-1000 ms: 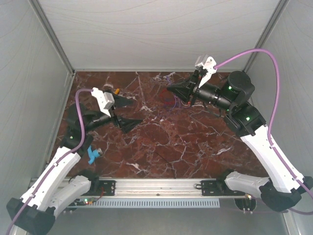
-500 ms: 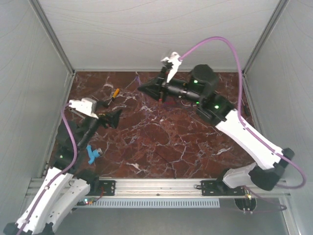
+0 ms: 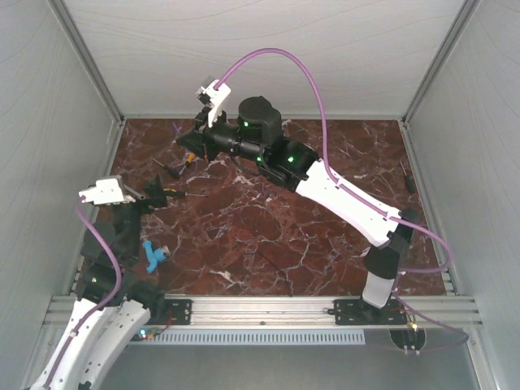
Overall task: Zip-tie the wires
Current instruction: Straighten the cable at the center of the board.
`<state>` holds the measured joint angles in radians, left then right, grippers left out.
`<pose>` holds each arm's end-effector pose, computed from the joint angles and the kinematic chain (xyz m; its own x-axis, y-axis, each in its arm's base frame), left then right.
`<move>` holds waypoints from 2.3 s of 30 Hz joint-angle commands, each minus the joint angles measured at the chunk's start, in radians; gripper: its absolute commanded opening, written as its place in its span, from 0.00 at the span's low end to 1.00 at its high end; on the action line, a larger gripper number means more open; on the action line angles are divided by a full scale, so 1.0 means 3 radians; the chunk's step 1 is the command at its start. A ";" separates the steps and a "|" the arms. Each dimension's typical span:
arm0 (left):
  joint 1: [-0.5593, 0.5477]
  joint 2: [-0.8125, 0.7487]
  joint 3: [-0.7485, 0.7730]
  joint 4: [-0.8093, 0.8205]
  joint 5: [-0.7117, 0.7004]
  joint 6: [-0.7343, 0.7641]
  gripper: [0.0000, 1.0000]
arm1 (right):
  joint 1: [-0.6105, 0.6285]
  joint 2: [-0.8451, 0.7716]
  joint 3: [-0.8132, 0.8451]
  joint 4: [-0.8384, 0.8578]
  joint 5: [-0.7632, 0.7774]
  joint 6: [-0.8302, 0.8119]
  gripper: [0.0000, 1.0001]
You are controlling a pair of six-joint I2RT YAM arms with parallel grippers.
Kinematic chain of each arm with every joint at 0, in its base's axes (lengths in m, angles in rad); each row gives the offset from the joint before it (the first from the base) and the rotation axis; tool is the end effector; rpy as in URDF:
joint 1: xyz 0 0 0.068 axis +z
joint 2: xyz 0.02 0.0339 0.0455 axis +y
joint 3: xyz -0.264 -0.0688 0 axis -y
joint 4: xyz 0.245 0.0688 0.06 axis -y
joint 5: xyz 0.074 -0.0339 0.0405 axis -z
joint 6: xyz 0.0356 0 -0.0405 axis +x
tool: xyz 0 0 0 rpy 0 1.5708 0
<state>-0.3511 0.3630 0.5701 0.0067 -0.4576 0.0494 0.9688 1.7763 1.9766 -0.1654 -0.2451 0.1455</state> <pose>0.1032 -0.0211 0.3388 0.1942 -0.0240 -0.9807 -0.1066 0.9933 -0.0454 0.2253 0.3432 0.4833 -0.1163 0.0791 -0.9901 -0.9299 0.3416 0.1365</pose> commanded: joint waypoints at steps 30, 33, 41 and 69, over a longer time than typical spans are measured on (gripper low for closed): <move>-0.0030 0.1878 0.0299 -0.0212 0.1976 -0.1182 0.97 | -0.1483 -0.1534 -0.3255 -0.1199 0.1198 0.1080 0.00; -0.0131 0.2182 0.0378 -0.0251 0.1843 -0.1262 0.93 | -0.1497 -0.1569 -0.3323 -0.1214 0.1196 0.1082 0.00; -0.0580 0.3177 0.0541 0.0137 0.1683 -0.1480 0.72 | -0.1532 -0.1815 -0.3553 -0.1148 0.1196 0.1148 0.00; -0.0947 0.4958 0.1339 0.0490 0.1898 -0.0446 0.39 | -0.1626 -0.2095 -0.3894 -0.1112 0.1099 0.1113 0.00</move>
<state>-0.6037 1.8248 0.9493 0.0975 0.1055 -0.1436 0.4892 1.1797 0.8047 -0.5117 0.0853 0.4873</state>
